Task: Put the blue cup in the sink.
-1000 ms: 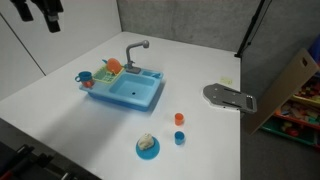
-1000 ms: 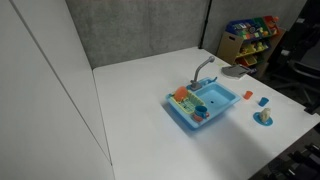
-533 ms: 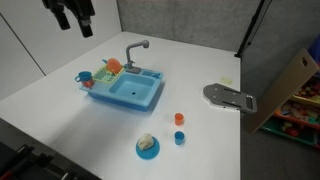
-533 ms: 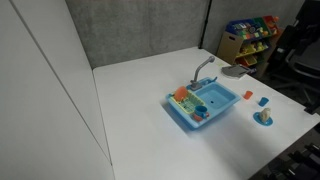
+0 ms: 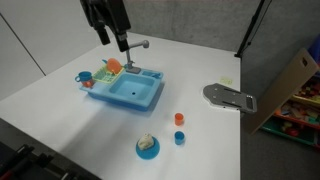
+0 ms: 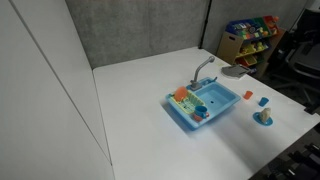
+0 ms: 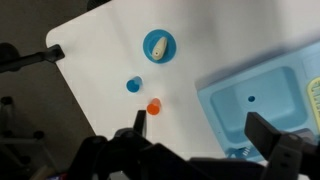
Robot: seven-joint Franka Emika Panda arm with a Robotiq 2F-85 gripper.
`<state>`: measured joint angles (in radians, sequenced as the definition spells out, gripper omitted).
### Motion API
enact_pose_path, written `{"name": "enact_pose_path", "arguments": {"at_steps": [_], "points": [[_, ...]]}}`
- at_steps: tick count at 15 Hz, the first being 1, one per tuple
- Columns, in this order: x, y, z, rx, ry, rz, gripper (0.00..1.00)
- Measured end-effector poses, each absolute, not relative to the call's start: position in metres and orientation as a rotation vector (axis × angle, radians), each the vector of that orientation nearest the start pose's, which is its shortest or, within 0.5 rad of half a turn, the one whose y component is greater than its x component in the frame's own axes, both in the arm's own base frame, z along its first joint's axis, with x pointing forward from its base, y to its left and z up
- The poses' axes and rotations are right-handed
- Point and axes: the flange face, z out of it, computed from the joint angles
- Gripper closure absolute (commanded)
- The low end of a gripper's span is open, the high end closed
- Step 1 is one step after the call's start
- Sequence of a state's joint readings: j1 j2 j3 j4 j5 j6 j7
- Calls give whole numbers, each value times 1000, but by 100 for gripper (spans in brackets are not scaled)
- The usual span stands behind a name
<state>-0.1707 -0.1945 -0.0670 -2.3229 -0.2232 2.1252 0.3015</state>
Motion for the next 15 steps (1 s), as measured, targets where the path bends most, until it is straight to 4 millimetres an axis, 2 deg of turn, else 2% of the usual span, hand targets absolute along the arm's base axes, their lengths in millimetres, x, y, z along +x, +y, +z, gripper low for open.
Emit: {"name": "enact_pose_path", "arguments": {"at_steps": [6, 15], "points": [[466, -155, 381, -3197, 832, 14, 0], [463, -189, 305, -3061, 1010, 198, 0]]}}
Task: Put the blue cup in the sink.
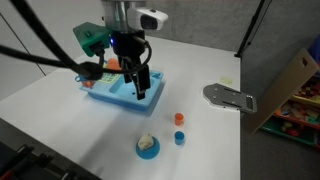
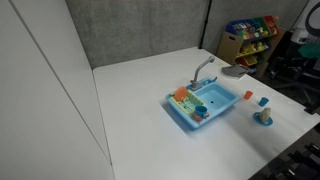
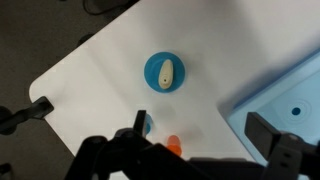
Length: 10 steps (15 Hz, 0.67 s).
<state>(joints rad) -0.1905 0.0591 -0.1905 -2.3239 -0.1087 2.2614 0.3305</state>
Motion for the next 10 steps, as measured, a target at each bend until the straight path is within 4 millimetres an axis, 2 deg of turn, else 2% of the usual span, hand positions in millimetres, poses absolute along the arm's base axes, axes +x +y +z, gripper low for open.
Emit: {"name": "enact_pose_path", "arguments": {"at_steps": [6, 10], "points": [[459, -203, 264, -3052, 1051, 315, 0], [459, -201, 263, -3054, 1046, 318, 0]]}}
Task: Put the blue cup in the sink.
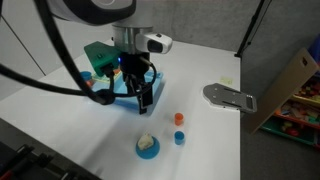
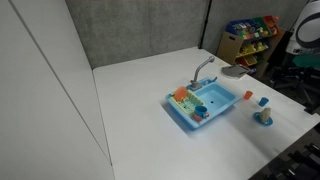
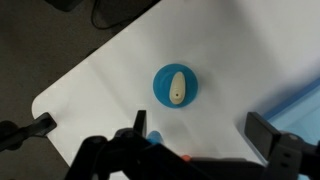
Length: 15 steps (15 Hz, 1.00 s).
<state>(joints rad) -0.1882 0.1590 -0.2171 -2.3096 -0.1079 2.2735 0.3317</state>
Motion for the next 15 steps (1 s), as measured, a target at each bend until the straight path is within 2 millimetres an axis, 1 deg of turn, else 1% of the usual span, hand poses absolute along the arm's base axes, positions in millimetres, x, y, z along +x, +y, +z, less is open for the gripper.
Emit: {"name": "enact_pose_path", "arguments": {"at_steps": [3, 5, 10, 15], "points": [[459, -201, 262, -3054, 1050, 322, 0], [458, -203, 257, -3051, 1063, 329, 0], [460, -220, 226, -3040, 1136, 303, 0], [472, -243, 199, -3011, 1222, 273, 0]]}}
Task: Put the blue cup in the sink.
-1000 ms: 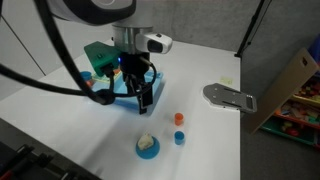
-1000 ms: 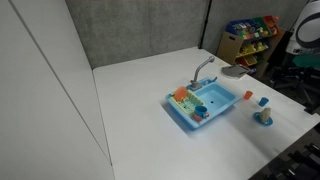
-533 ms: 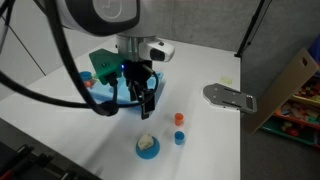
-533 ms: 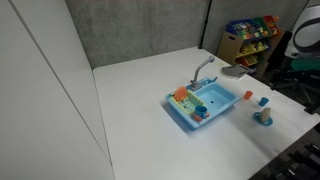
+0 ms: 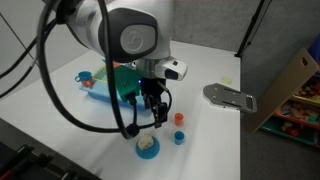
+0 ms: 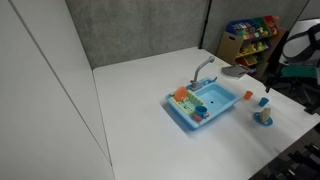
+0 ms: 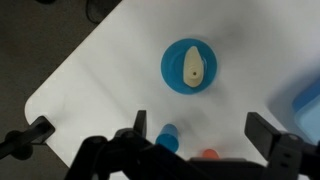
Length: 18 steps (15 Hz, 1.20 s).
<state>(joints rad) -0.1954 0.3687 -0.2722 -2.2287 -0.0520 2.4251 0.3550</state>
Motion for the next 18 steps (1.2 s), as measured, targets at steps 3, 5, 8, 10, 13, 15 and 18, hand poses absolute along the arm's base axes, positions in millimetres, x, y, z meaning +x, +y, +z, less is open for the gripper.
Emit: {"name": "enact_pose_path", "arguments": {"at_steps": [3, 5, 8, 10, 13, 15, 18], "points": [[481, -256, 184, -2994, 1272, 257, 0], [486, -266, 173, -2984, 1303, 248, 0], [491, -281, 158, -2970, 1350, 242, 0], [492, -292, 150, -2963, 1379, 234, 0], [491, -307, 136, -2952, 1417, 210, 0], [490, -314, 126, -2944, 1440, 189, 0], [489, -321, 112, -2937, 1466, 160, 0]]}}
